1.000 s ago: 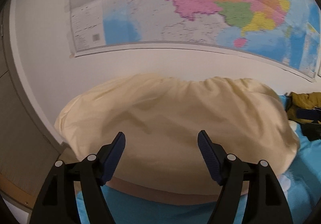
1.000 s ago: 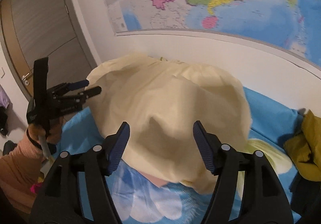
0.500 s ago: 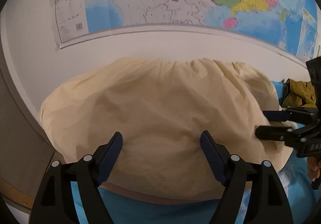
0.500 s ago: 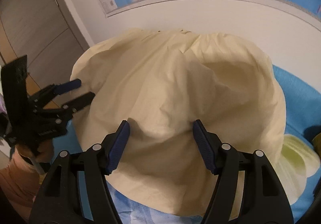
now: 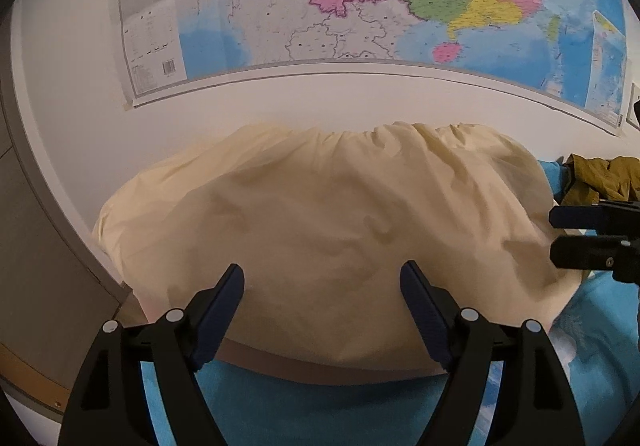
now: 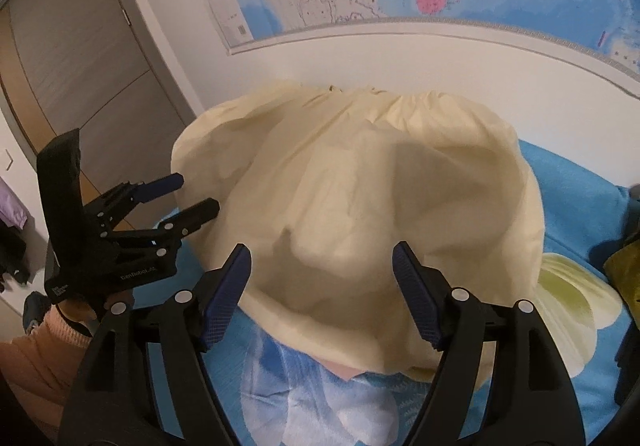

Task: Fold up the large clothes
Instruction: 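Lower the folded cream fabric onto the pink garment with both grippers, then open both grippers and pull them back from the stacked fabric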

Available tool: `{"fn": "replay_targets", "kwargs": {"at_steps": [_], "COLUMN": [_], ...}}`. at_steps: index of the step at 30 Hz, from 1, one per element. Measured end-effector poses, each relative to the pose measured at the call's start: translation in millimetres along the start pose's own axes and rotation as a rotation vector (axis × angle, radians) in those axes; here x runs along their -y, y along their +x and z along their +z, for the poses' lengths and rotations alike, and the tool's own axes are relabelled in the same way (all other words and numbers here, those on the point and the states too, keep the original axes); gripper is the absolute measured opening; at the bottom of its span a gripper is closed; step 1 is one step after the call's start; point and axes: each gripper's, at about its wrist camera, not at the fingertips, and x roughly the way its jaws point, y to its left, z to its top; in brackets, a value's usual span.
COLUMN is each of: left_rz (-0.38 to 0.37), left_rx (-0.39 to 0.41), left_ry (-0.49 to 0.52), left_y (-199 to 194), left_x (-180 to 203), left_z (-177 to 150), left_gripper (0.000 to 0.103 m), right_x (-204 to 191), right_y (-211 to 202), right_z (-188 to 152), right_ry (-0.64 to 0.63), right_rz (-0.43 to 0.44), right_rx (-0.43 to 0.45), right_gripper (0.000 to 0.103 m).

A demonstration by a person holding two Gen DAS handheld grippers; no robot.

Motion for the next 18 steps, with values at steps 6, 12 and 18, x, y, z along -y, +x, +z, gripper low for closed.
{"fn": "replay_targets", "kwargs": {"at_steps": [6, 12, 18], "left_rz": [-0.014, -0.005, -0.004], "left_rx": [-0.015, -0.023, -0.004], "left_ry": [-0.018, -0.034, -0.074], "left_y": [1.4, 3.1, -14.2], "left_x": [-2.3, -4.8, -4.4], "left_z": [-2.0, -5.5, -14.7], "left_gripper": [0.078, 0.079, 0.094], "right_x": [-9.1, -13.0, -25.2], "right_y": [7.5, 23.9, 5.9], "right_z": [-8.3, -18.9, -28.7], "right_ry": [-0.035, -0.064, -0.045], "right_rz": [0.01, -0.034, -0.052], "right_rx": [-0.025, -0.05, 0.012], "right_gripper": [0.072, 0.074, 0.083]}}
